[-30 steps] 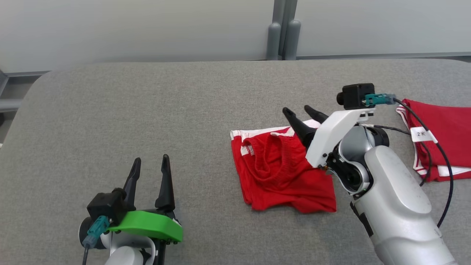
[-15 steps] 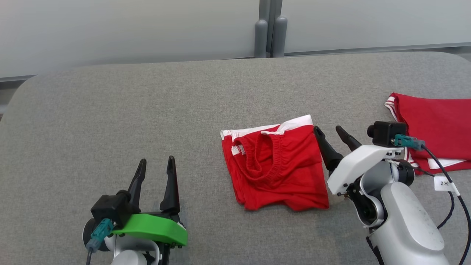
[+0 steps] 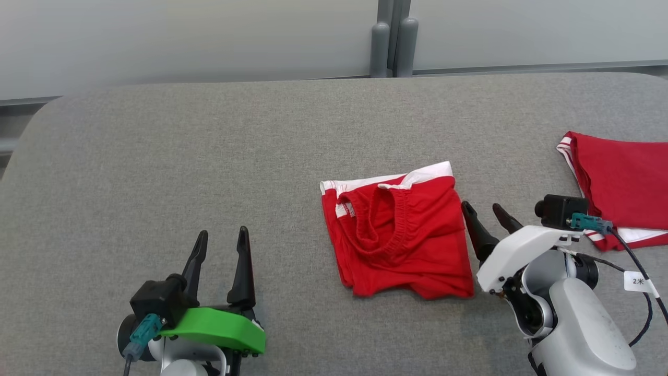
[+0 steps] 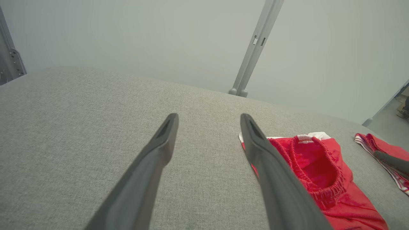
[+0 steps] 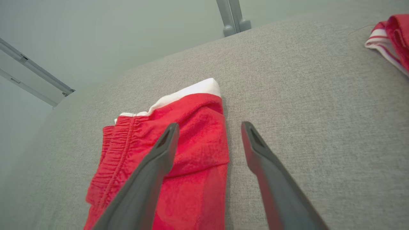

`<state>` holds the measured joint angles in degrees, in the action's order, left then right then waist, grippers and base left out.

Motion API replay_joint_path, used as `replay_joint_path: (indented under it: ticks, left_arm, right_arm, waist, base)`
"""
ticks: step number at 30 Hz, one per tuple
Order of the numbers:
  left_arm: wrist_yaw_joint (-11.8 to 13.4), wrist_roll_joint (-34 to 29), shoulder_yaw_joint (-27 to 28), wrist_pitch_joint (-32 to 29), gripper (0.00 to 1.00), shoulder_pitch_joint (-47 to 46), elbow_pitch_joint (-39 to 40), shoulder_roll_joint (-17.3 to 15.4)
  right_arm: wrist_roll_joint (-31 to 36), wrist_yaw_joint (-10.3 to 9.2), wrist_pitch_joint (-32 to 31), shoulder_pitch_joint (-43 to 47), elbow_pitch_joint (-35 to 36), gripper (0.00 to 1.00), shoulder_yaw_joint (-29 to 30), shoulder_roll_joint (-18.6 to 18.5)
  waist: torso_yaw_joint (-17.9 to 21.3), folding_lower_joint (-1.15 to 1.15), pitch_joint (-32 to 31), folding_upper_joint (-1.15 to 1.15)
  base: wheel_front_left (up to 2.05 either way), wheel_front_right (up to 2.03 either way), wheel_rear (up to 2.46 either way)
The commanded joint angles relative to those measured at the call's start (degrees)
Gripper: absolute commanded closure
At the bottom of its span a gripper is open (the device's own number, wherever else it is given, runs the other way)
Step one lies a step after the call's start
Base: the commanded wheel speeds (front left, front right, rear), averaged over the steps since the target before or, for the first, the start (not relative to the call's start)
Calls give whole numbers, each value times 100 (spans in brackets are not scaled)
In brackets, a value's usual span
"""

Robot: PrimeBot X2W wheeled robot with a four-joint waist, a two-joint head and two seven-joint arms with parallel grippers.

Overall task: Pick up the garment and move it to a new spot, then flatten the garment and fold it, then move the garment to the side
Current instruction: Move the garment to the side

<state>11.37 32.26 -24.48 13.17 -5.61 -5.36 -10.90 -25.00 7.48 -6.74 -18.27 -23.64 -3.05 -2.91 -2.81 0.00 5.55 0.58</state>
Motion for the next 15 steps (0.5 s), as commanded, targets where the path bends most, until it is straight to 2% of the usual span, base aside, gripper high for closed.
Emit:
replay_joint_path:
  ticks: [1,15]
  left_arm:
    - [34,28,-7,-14,0,64,28,-37]
    - [15,32,-49,-15,0,-76,-4,-34]
  right_arm:
    - [34,1,-23,12,-54,0,19,-5]
    - [49,2,-420,-436,-1069,0,317,-93]
  waist:
    - [-25,0,14,-58]
    - [-420,0,218,-58]
  base:
    - [0,0,0]
    - [0,0,0]
